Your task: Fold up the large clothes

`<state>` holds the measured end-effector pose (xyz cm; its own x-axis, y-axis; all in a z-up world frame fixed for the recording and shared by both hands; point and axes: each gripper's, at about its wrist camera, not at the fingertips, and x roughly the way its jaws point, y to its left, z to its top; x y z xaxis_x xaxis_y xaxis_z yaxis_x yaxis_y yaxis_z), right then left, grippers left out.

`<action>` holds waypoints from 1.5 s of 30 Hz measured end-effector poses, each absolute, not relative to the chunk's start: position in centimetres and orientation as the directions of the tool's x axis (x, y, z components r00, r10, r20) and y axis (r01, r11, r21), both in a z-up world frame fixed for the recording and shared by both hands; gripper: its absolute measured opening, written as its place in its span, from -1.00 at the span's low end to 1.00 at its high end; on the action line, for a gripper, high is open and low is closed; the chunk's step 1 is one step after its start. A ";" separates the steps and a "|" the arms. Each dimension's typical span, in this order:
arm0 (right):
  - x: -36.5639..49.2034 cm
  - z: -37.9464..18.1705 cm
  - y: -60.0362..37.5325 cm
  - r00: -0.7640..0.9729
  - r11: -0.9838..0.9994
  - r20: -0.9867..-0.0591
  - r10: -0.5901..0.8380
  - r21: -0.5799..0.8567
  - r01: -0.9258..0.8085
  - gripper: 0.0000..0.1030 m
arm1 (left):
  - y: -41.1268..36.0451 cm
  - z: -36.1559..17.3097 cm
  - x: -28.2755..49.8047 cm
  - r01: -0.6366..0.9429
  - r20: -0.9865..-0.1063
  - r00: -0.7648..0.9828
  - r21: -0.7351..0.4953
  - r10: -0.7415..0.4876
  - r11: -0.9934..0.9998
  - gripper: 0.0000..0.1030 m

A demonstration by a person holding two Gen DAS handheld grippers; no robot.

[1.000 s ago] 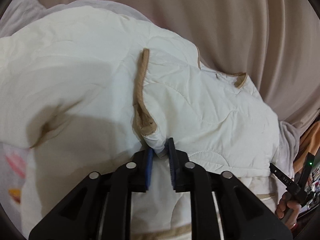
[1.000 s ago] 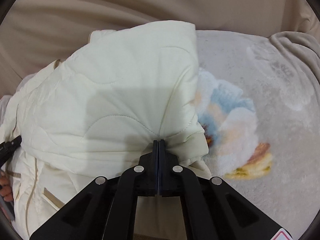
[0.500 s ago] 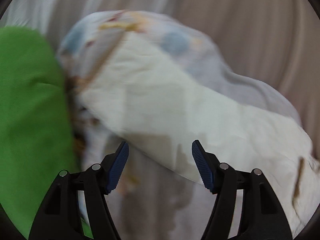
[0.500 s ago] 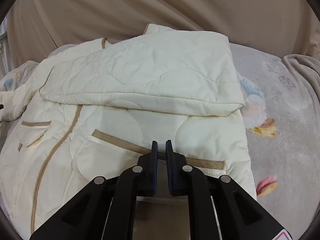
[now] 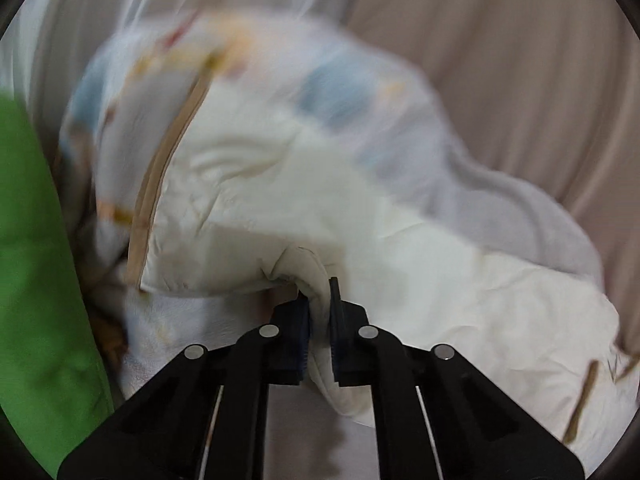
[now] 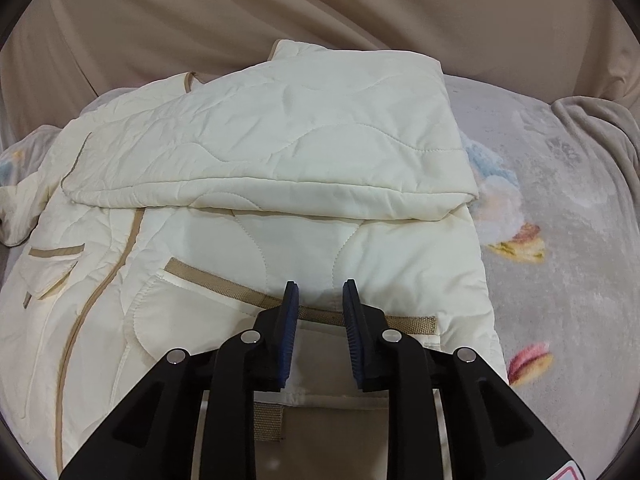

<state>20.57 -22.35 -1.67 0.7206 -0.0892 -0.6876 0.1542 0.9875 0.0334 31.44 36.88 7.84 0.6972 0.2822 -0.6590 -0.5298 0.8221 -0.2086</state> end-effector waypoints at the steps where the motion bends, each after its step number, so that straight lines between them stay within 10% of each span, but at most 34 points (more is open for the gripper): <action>1: 20.6 -1.7 -22.4 0.720 0.987 -0.688 -0.088 0.035 0.154 -0.58 | 35.2 9.3 31.1 -0.490 -0.627 0.728 -0.193 0.278 0.850 -0.88; 11: 20.6 -1.7 -22.7 0.722 0.986 -0.688 -0.074 0.057 0.155 -0.57 | 7.5 19.5 27.7 0.135 -0.410 0.896 -0.115 -0.171 0.984 -0.87; 22: 20.3 -1.9 -24.3 0.735 0.972 -0.678 0.010 0.180 0.152 -0.55 | -15.2 2.5 30.1 0.333 -0.733 0.629 -0.048 -0.259 0.942 -0.43; 24: 20.2 -1.9 -24.6 0.739 0.969 -0.673 0.025 0.199 0.149 -0.47 | -15.3 1.7 29.1 0.340 -0.707 0.665 0.002 -0.239 0.940 -0.25; 27: 20.0 -2.0 -25.4 0.749 0.958 -0.659 0.070 0.253 0.133 -0.37 | -13.3 2.6 27.9 0.367 -0.680 0.666 -0.057 -0.305 0.928 0.60; 37: 17.5 -0.4 -28.6 0.853 0.879 -0.499 0.154 0.463 0.113 0.04 | 4.0 5.6 28.0 0.173 -0.631 0.690 -0.332 -0.355 0.927 0.72; 45: 23.3 1.8 -28.8 0.790 0.841 -0.562 0.247 0.529 0.114 0.25 | 14.0 3.5 32.8 -0.092 -0.672 0.675 -0.486 -0.305 0.869 0.65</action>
<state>23.29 -28.77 1.78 0.7895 0.2466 -0.5620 0.1143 0.8407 0.5294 32.81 14.05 3.54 0.6748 -0.3050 -0.6720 -0.0916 0.8690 -0.4863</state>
